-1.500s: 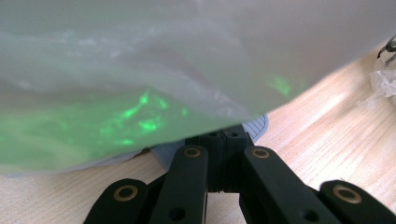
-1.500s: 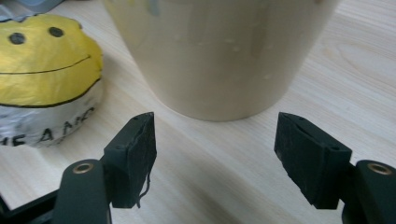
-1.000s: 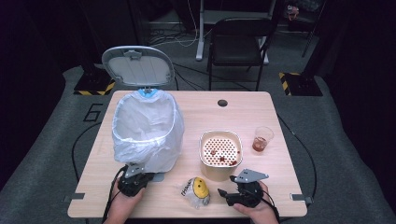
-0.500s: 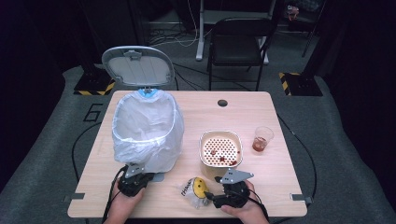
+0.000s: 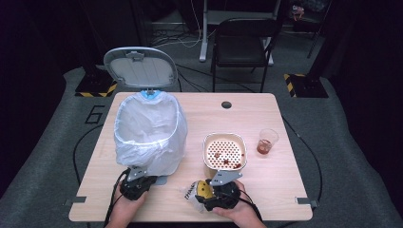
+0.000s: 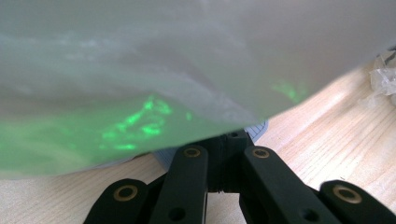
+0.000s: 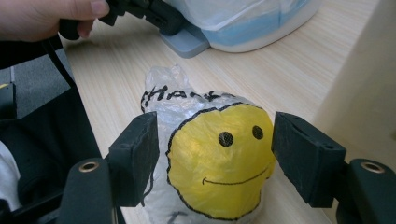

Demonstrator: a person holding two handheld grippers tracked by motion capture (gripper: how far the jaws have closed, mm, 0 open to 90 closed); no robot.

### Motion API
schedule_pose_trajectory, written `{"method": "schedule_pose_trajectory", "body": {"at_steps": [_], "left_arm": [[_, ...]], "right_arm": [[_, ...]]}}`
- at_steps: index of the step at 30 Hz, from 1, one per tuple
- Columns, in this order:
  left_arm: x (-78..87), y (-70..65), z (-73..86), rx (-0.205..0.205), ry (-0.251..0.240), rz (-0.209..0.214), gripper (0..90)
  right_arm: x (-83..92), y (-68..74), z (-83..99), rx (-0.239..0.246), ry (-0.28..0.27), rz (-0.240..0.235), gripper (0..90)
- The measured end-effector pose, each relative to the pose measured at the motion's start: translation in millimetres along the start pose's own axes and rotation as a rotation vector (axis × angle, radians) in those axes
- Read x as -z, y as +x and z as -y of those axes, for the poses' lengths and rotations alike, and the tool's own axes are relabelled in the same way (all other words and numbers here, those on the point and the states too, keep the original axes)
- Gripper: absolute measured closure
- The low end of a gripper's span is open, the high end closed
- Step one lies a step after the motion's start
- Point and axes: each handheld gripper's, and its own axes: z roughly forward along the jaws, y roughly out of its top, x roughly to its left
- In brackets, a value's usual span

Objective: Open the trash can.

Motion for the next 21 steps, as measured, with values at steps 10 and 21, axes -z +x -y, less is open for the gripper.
{"method": "schedule_pose_trajectory", "body": {"at_steps": [10, 21], "left_arm": [[-0.1, -0.2, 0.1, -0.001, -0.001, -0.001, 90.0], [-0.1, -0.2, 0.1, -0.001, -0.001, -0.001, 90.0]], "right_arm": [[-25.0, -3.4, 9.5, -0.006, 0.064, 0.0, 31.3], [-37.1, -5.5, 13.8, 0.001, 0.095, 0.02, 47.2]]}}
